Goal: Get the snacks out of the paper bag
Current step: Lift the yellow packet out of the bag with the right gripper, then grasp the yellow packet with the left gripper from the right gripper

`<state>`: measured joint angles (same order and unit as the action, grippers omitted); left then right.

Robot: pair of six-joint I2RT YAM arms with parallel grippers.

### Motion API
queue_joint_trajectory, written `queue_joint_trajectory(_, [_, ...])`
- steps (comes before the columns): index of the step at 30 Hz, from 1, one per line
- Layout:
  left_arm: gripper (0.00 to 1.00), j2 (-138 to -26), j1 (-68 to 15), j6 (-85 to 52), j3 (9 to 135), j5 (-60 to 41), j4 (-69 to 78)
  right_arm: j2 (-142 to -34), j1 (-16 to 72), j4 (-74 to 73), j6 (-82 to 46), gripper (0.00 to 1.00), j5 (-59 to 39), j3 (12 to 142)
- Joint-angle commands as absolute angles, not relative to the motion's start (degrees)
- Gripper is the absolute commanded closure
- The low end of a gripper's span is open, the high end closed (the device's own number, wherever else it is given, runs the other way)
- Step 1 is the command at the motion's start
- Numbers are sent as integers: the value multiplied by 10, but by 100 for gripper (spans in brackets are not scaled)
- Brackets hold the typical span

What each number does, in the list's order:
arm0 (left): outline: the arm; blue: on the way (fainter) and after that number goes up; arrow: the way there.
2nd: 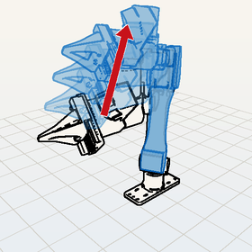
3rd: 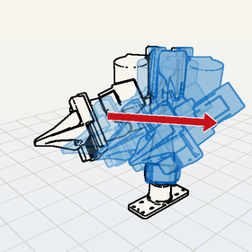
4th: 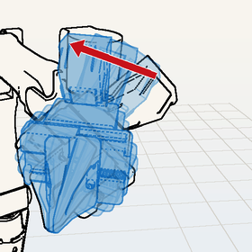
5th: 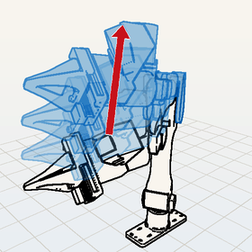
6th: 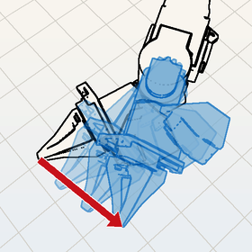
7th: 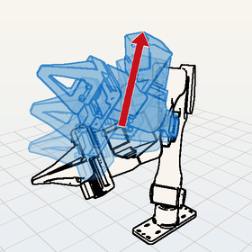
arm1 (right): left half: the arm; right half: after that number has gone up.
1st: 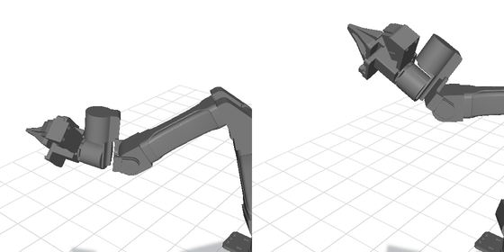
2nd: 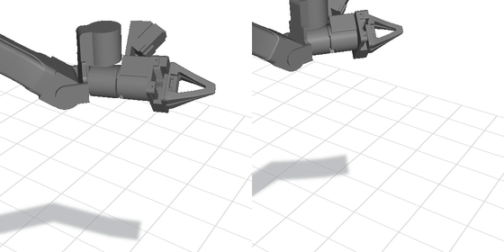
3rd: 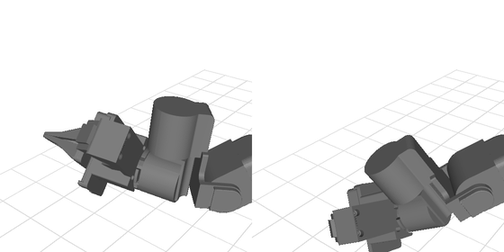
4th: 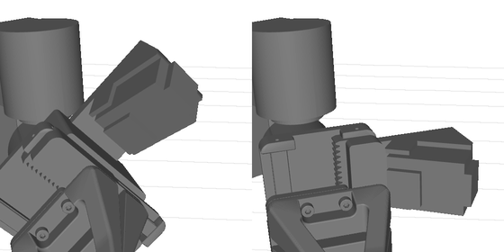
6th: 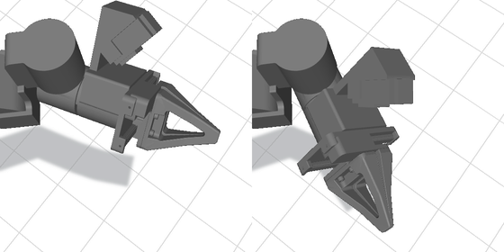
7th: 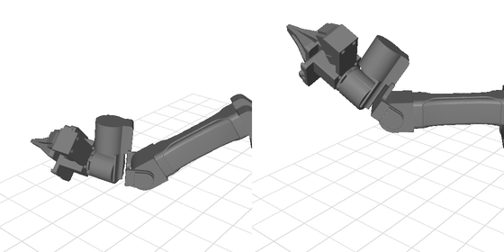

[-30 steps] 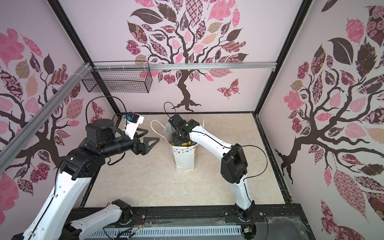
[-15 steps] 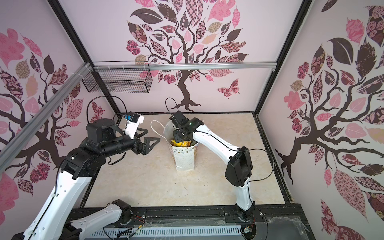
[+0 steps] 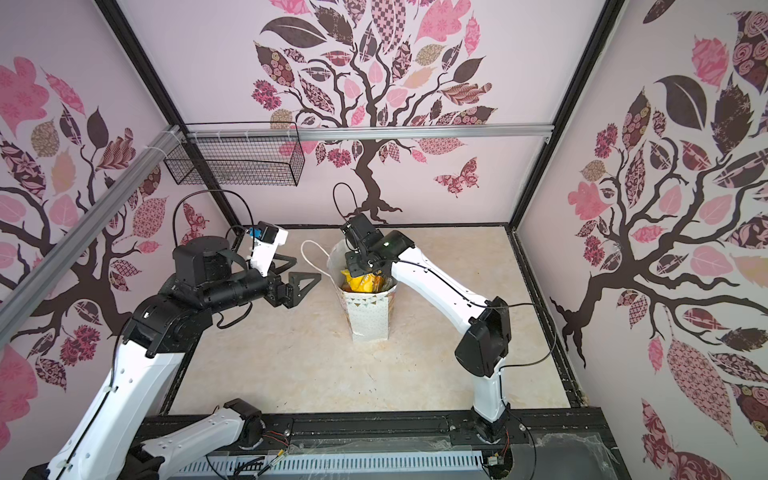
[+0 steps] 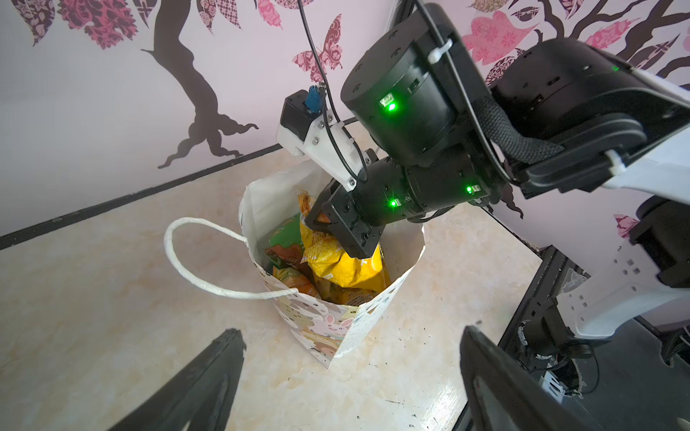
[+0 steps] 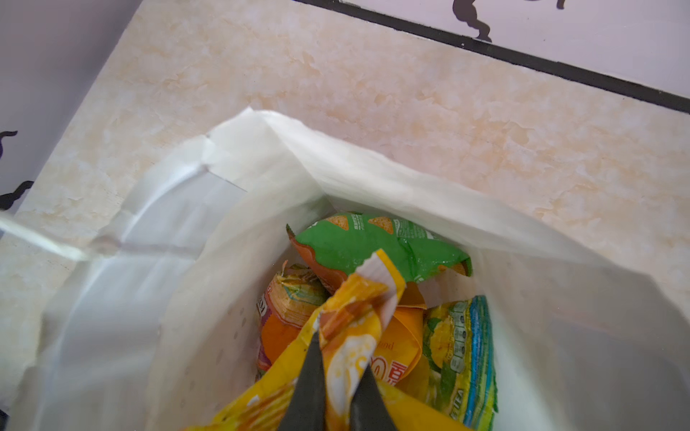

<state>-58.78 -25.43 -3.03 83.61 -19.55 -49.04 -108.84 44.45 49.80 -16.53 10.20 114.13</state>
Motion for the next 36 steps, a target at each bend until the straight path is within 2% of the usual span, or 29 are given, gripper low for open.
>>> queue_joint_trajectory(1, [8,-586,-256,-38,836,-194,-474,-1031,442,490,-162,100,111,1171])
queue_joint_trajectory(11, [7,-593,-255,-137,854,-138,-449,-959,443,412,-150,100,118,1152])
queue_joint_trajectory(18, [9,-631,-255,-272,901,-139,-450,-873,444,286,-136,100,85,1059])
queue_joint_trajectory(24, [11,-675,-249,-404,927,-218,-424,-823,446,201,-123,100,16,994])
queue_joint_trajectory(29, [13,-684,-247,-525,879,-324,-295,-824,454,194,-108,100,-3,988])
queue_joint_trajectory(32, [14,-688,-248,-544,859,-344,-259,-831,462,195,-101,100,-20,991])
queue_joint_trajectory(36, [24,-692,-248,-547,844,-347,-258,-833,471,180,-98,100,-18,986])
